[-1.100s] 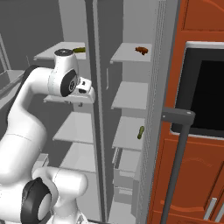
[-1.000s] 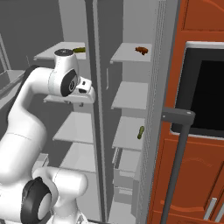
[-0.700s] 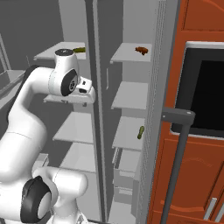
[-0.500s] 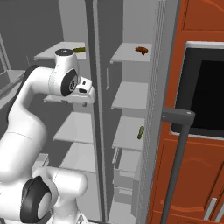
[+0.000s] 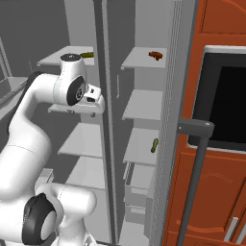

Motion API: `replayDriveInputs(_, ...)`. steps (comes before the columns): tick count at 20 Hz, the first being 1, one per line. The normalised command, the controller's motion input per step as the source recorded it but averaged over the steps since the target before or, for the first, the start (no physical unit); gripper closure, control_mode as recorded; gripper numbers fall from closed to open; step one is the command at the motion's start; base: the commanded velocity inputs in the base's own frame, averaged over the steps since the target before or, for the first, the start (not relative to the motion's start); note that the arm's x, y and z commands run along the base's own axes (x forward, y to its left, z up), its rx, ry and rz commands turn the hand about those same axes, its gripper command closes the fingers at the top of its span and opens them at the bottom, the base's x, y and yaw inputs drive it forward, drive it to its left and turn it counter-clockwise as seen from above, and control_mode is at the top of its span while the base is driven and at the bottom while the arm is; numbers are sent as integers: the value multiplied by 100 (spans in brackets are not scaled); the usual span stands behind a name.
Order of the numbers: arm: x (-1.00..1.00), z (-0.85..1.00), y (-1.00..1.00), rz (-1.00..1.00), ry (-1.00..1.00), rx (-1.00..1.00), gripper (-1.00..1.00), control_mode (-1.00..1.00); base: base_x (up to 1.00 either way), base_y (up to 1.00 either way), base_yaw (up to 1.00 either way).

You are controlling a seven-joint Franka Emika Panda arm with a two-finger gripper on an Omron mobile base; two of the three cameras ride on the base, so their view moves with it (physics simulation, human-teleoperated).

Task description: Pick up the frozen chicken drumstick from the freezer, place it on any shelf in the fridge, and close the fridge and freezer doors when done.

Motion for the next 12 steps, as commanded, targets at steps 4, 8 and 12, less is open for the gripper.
replayDriveInputs(4,-11,0,0,0,-2,0,-100,-100,0,0,0)
replayDriveInputs(8,-50,0,0,0,-16,0,-100,-100,0,0,0)
replayDriveInputs(12,-33,0,1,0,-16,0,-100,-100,0,0,0)
